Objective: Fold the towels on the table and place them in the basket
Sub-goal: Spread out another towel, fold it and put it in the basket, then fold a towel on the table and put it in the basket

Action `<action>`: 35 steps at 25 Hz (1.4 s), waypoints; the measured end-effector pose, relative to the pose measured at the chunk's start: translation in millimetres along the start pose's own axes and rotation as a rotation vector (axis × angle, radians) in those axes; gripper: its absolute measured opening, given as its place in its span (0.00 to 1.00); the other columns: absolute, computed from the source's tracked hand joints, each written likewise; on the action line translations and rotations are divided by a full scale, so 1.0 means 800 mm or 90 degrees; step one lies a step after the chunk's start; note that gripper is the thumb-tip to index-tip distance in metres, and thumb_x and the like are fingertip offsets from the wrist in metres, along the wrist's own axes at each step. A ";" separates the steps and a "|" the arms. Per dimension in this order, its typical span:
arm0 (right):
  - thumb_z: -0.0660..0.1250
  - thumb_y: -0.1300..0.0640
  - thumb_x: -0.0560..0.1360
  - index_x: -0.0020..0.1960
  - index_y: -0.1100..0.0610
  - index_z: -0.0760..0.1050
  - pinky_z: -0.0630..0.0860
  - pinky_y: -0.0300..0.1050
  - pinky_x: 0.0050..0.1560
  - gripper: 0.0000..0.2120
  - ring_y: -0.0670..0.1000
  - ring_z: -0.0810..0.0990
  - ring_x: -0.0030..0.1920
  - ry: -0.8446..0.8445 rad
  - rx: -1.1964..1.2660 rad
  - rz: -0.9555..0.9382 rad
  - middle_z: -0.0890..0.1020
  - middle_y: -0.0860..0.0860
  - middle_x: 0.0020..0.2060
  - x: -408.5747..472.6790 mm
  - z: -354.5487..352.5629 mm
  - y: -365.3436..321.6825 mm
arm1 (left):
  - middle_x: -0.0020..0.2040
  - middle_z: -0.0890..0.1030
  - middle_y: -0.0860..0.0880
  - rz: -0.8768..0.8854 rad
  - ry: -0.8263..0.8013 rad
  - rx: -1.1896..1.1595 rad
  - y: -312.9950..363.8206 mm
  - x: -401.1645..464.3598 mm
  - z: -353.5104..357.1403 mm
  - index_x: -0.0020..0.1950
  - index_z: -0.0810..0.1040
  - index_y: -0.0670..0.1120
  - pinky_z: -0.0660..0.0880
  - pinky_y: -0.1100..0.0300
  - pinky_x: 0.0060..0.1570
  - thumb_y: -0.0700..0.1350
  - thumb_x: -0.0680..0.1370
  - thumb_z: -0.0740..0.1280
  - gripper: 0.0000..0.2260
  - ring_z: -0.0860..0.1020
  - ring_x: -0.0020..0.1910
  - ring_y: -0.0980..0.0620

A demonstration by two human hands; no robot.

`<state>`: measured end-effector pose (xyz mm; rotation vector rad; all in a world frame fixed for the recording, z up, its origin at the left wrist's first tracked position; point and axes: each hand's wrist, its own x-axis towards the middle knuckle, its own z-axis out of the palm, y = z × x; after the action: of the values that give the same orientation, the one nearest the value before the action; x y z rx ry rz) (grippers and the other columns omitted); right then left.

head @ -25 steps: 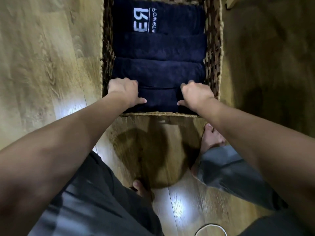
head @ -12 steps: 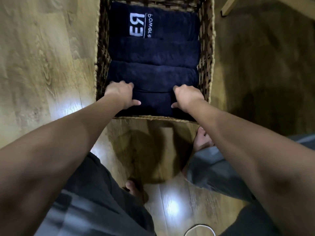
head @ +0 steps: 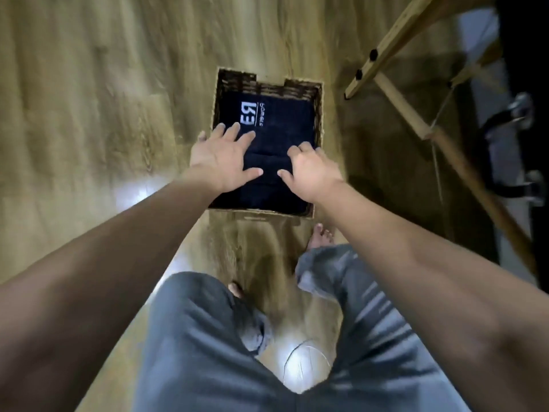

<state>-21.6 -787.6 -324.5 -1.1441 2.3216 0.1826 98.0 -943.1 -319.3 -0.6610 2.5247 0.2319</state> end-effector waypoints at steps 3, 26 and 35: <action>0.59 0.39 0.81 0.79 0.53 0.60 0.75 0.59 0.62 0.31 0.62 0.68 0.71 0.034 0.003 0.015 0.64 0.56 0.77 -0.065 -0.097 -0.011 | 0.83 0.54 0.49 -0.010 0.025 -0.050 0.000 -0.070 -0.102 0.82 0.52 0.55 0.56 0.42 0.77 0.69 0.79 0.57 0.36 0.51 0.81 0.45; 0.55 0.36 0.82 0.80 0.54 0.57 0.62 0.66 0.74 0.33 0.66 0.63 0.75 0.305 -0.115 0.077 0.54 0.58 0.81 -0.326 -0.461 0.037 | 0.83 0.54 0.48 0.118 0.331 0.067 0.134 -0.250 -0.499 0.81 0.58 0.53 0.55 0.41 0.77 0.61 0.83 0.54 0.27 0.52 0.81 0.45; 0.53 0.37 0.83 0.76 0.55 0.64 0.68 0.61 0.69 0.30 0.64 0.73 0.67 0.329 -0.051 0.206 0.64 0.57 0.77 -0.392 -0.443 0.103 | 0.82 0.57 0.49 0.257 0.288 0.014 0.220 -0.239 -0.506 0.81 0.59 0.53 0.58 0.42 0.77 0.61 0.83 0.56 0.28 0.57 0.80 0.44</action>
<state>-74.5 -640.2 129.6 -0.9208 2.9794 0.1057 -24.0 -827.4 131.1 -0.1965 3.0793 0.2111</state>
